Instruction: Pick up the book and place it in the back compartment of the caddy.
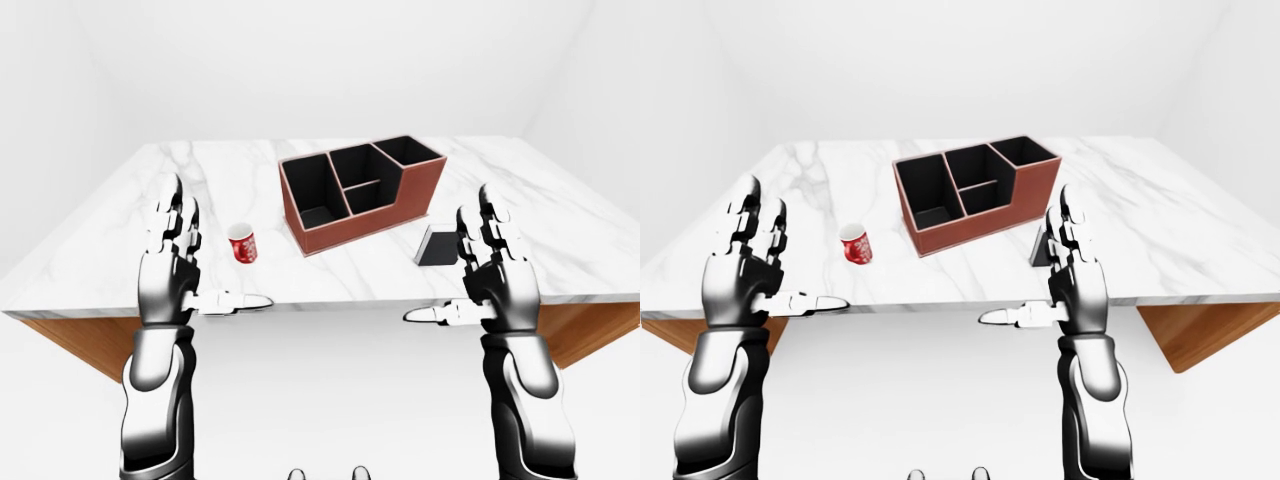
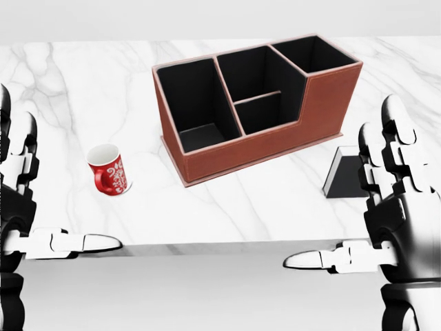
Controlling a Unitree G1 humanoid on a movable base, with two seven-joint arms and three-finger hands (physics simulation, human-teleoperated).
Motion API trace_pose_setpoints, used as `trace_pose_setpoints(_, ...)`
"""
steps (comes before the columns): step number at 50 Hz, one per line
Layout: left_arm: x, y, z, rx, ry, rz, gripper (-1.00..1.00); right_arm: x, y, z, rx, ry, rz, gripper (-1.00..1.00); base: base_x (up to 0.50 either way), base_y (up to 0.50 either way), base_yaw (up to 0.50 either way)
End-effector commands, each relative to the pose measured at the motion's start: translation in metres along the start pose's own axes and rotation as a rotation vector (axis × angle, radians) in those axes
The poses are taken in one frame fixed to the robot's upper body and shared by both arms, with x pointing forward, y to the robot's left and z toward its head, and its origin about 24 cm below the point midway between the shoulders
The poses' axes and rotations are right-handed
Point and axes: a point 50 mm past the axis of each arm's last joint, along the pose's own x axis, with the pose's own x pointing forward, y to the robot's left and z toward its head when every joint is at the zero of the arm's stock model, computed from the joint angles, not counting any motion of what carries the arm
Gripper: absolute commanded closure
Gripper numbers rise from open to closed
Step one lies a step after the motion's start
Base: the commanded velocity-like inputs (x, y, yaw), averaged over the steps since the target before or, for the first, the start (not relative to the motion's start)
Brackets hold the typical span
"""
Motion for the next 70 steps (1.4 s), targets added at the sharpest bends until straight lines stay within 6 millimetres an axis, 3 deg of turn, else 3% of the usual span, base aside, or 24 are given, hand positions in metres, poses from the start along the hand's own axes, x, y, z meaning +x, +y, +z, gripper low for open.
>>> trace_pose_setpoints(1,0.001,0.004,0.008,0.007,-0.036,0.004,-1.0,-0.002,0.002,0.004,-0.023,-0.013,0.024,-1.0,0.5,0.0,0.0)
trace_pose_setpoints(21,0.019,0.006,0.02,-0.003,-0.106,0.0,-1.0,-0.003,0.004,0.001,-0.043,0.005,0.038,-1.0,0.5,0.0,0.0)
trace_pose_setpoints(39,0.014,0.003,0.014,-0.001,-0.074,-0.009,-0.99,-0.002,0.005,0.002,-0.064,0.003,0.04,-1.0,0.5,0.0,0.0)
trace_pose_setpoints(54,0.012,0.003,0.014,-0.002,-0.074,-0.004,-0.99,-0.006,0.006,0.006,-0.032,-0.01,0.08,-1.0,0.19,0.0,0.0)
trace_pose_setpoints(59,0.012,0.004,0.014,-0.001,-0.074,-0.002,-1.0,-0.003,0.007,-0.005,-0.108,0.037,0.042,-1.0,0.36,0.0,0.0)
trace_pose_setpoints(70,0.012,0.005,0.014,0.0,-0.074,0.003,-1.0,-0.004,0.007,-0.003,-0.149,0.037,0.05,-1.0,0.0,0.0,0.0)
